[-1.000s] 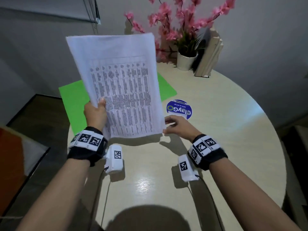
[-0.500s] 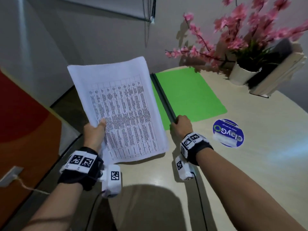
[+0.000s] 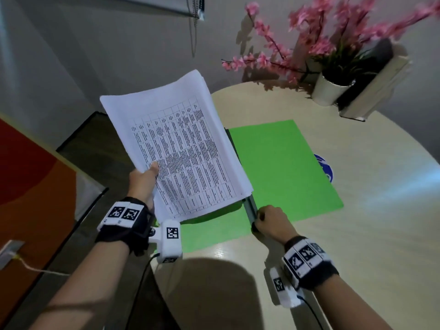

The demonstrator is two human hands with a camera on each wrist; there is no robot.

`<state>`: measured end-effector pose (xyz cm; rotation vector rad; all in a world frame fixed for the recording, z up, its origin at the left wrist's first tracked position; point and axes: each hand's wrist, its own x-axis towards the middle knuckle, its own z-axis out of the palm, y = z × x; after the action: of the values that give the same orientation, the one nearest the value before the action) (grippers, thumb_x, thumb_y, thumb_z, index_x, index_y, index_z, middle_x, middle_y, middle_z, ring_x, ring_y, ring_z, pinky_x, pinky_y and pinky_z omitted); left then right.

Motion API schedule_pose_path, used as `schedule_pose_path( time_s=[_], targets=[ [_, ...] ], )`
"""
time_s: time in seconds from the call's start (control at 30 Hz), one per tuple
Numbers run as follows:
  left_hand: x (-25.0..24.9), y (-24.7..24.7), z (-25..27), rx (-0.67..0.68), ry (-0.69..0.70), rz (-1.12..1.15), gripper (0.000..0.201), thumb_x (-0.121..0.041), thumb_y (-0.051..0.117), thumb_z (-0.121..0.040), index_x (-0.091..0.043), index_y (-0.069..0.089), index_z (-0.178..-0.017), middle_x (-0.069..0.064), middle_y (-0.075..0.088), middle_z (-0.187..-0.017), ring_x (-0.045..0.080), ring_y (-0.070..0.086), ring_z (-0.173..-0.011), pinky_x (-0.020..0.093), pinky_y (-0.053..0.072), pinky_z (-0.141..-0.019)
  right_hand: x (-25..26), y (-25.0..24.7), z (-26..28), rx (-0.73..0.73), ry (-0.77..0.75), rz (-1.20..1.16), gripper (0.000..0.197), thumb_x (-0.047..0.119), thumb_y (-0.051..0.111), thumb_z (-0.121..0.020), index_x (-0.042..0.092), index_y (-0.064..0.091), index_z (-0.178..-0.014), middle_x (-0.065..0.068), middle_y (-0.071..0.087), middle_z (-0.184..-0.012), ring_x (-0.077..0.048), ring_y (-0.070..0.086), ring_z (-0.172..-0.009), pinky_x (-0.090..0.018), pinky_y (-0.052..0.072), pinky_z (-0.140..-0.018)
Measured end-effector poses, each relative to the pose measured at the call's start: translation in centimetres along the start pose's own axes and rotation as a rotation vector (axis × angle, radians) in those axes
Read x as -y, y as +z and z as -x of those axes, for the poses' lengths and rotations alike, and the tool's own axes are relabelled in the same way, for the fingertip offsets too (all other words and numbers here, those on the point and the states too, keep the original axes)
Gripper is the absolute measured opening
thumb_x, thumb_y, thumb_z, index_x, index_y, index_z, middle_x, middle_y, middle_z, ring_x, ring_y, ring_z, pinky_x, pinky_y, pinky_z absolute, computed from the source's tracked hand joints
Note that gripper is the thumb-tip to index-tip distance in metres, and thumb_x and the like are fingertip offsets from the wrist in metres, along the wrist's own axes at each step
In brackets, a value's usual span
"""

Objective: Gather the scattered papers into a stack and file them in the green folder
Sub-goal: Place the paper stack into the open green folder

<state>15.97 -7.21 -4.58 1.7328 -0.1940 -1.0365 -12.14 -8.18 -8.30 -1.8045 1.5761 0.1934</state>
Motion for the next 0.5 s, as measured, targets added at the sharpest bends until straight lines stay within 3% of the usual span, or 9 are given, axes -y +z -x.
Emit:
schedule_pose_path(
  time_s=[0.07, 0.17, 0.23, 0.27, 0.3, 0.37, 0.43, 0.5],
  targets=[
    [0.8, 1.1, 0.5, 0.022, -0.024, -0.018, 0.036, -0.018, 0.052, -0.092, -0.005, 0.052, -0.125, 0.011, 0.061, -0.114, 0.029, 0.058, -0.112, 0.048, 0.045, -0.101, -1.2, 1.4, 2.9, 0.041, 0.024, -0.032, 0.015, 0.011, 0.057, -0.077, 0.003, 0.055, -0.064, -0.012, 0.055, -0.061, -0.024, 0.052, -0.061, -0.024, 0.039, -0.052],
    [2.3, 3.0, 1.5, 0.064, -0.035, -0.072, 0.036, -0.02, 0.054, -0.09, -0.004, 0.053, -0.123, 0.011, 0.061, -0.111, 0.031, 0.059, -0.111, 0.051, 0.045, -0.1, -2.9, 3.6, 6.3, 0.165, 0.015, -0.098, 0.019, 0.008, 0.056, -0.072, -0.006, 0.063, -0.062, -0.022, 0.065, -0.062, -0.02, 0.056, -0.053, -0.029, 0.052, -0.059],
    [3.2, 4.5, 2.4, 0.092, -0.029, -0.107, 0.035, -0.02, 0.054, -0.09, 0.0, 0.052, -0.119, 0.01, 0.057, -0.102, 0.026, 0.057, -0.1, 0.039, 0.045, -0.097, -4.3, 3.9, 8.1, 0.263, 0.003, -0.193, 0.021, 0.004, 0.055, -0.074, 0.003, 0.062, -0.055, -0.014, 0.063, -0.053, -0.009, 0.054, -0.041, -0.029, 0.054, -0.061],
    [3.6, 5.3, 3.0, 0.105, -0.021, -0.132, 0.032, -0.02, 0.054, -0.09, -0.001, 0.052, -0.116, 0.01, 0.055, -0.096, 0.024, 0.054, -0.094, 0.033, 0.044, -0.089, -4.9, 3.4, 8.6, 0.278, 0.024, -0.296, 0.025, 0.001, 0.055, -0.078, 0.008, 0.06, -0.054, -0.007, 0.06, -0.05, -0.004, 0.053, -0.037, -0.028, 0.053, -0.06],
    [3.9, 6.0, 3.5, 0.119, -0.008, -0.154, 0.027, -0.02, 0.054, -0.091, -0.003, 0.051, -0.111, 0.009, 0.052, -0.09, 0.023, 0.051, -0.089, 0.031, 0.041, -0.081, -5.6, 2.6, 9.0, 0.231, 0.059, -0.436, 0.029, -0.001, 0.054, -0.082, 0.01, 0.058, -0.055, -0.004, 0.057, -0.05, -0.001, 0.052, -0.035, -0.025, 0.051, -0.056],
    [4.5, 7.4, 4.7, 0.149, 0.017, -0.206, 0.018, -0.02, 0.053, -0.091, -0.004, 0.051, -0.1, 0.009, 0.049, -0.079, 0.023, 0.049, -0.073, 0.032, 0.038, -0.073, -7.1, 0.4, 9.1, -0.026, 0.16, -0.813, 0.026, 0.002, 0.051, -0.09, 0.006, 0.056, -0.065, -0.01, 0.057, -0.059, -0.003, 0.054, -0.038, -0.021, 0.049, -0.05],
    [4.8, 8.7, 6.3, 0.188, 0.047, -0.249, 0.015, -0.019, 0.052, -0.092, -0.007, 0.05, -0.083, 0.005, 0.042, -0.067, 0.019, 0.042, -0.058, 0.032, 0.036, -0.071, -8.3, -2.5, 8.8, -0.238, 0.203, -1.073, 0.022, 0.025, 0.048, -0.094, 0.008, 0.058, -0.084, -0.012, 0.061, -0.079, -0.012, 0.062, -0.06, -0.024, 0.051, -0.057],
    [5.1, 10.0, 7.7, 0.252, 0.049, -0.28, 0.024, -0.02, 0.052, -0.092, -0.015, 0.045, -0.07, 0.002, 0.043, -0.068, 0.017, 0.043, -0.06, 0.031, 0.037, -0.074, -9.1, -4.7, 8.2, -0.273, 0.159, -1.189, 0.033, 0.041, 0.047, -0.092, 0.012, 0.055, -0.104, -0.004, 0.062, -0.092, -0.017, 0.06, -0.079, -0.03, 0.049, -0.069]
  ],
)
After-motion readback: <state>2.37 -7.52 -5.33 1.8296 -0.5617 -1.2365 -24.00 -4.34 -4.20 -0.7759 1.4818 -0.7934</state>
